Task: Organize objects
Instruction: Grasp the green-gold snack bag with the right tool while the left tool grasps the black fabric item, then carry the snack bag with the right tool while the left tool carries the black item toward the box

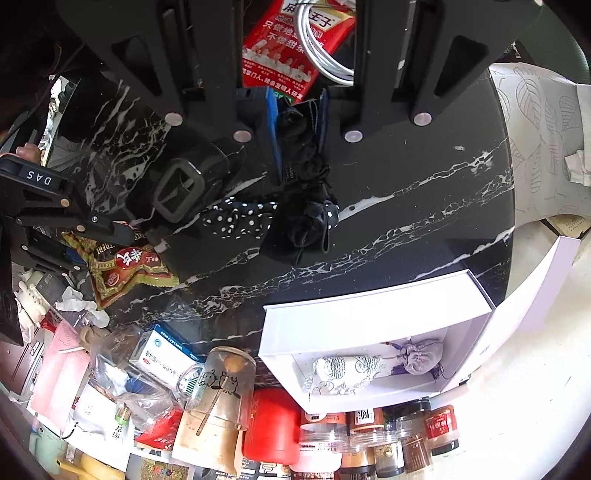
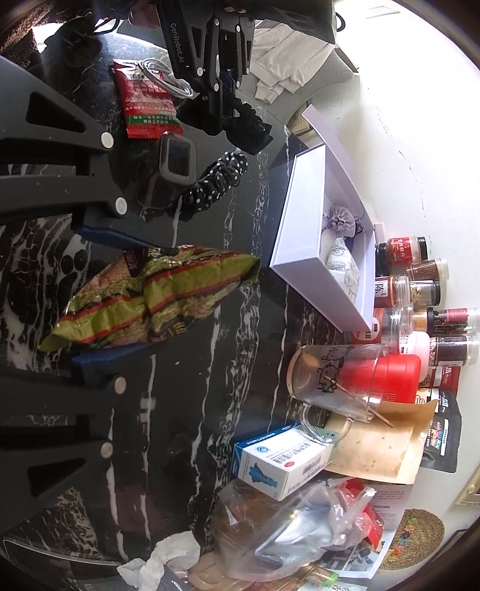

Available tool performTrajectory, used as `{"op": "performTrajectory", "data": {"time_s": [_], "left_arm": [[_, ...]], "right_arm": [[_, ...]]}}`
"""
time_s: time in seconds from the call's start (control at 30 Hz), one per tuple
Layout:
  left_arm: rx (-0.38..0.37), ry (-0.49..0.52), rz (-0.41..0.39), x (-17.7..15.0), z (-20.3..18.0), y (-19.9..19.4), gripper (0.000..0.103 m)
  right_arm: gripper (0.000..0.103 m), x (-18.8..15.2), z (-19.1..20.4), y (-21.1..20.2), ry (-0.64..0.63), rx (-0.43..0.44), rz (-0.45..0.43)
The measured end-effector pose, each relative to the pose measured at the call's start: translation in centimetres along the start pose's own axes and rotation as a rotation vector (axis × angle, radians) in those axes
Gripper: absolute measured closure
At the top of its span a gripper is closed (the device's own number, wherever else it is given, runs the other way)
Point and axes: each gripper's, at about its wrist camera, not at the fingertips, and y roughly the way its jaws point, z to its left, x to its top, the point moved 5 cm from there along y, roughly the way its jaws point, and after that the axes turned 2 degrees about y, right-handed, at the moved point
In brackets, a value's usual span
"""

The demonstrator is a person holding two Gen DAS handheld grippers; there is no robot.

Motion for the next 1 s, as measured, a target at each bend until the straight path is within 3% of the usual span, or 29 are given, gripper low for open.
{"op": "performTrajectory", "data": {"time_s": [1.0], "left_arm": [[0.013, 0.064, -0.133, 4.2, -3.2, -7.4, 0.088]], "right_arm": [[0.059, 3.9, 3.5, -7.2, -0.100, -0.019, -0.144]]}}
